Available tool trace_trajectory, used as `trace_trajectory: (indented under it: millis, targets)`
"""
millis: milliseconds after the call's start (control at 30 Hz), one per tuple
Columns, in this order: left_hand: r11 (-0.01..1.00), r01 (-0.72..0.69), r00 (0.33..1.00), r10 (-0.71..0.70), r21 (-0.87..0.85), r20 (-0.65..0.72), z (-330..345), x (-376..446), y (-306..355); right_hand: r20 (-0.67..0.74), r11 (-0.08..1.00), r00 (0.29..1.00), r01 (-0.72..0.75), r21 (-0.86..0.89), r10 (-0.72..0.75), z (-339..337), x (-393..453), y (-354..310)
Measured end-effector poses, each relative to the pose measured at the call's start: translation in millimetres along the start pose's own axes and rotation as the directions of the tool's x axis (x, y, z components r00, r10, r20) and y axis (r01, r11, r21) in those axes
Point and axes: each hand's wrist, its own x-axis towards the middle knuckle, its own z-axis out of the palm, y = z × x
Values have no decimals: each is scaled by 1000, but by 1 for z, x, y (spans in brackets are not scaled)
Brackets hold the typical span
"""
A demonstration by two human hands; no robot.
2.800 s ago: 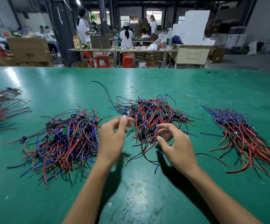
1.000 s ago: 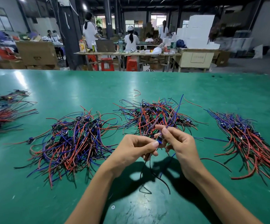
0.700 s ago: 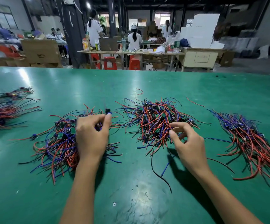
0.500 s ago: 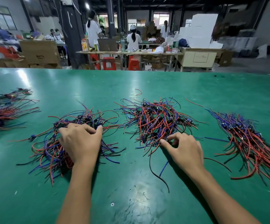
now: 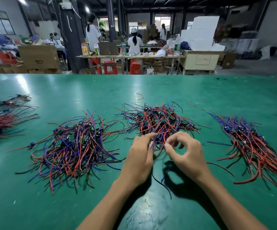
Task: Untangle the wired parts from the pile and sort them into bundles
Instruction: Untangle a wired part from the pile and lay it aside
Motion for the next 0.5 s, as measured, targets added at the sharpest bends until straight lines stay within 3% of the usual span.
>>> trace_trajectory:
  millis: [33,100,133,200,300,367,433,500]
  targets:
    - [964,144,990,-141,-224,30,1,2,4,38,998,998,55,7,-55,2,-2,-2]
    - [680,395,913,-366,-618,180,2,7,9,109,989,983,142,35,-145,5,-5,-6]
    - [532,458,875,-412,-713,255,0,8,9,137,984,974,174,51,-179,7,-5,-8]
    - [364,540,811,-468,-759,352,-6,12,9,186,974,957,216,60,-224,10,-7,-9]
    - [418,543,822,-440,-728,361,-10,10,6,244,961,930,275,30,-273,12,-8,-9]
    - [446,526,838,-418,-724,351,-11,7,4,196,973,953,232,14,-230,11,-9,-8]
    - [472,513,847,-416,-717,332,-11,7,4,53,1000,999,6,-1,-6,9,-7,-8]
    - [472,505,853,-402,-723,333,-13,8,5,-32,959,963,-270,-82,268,5,-2,-6]
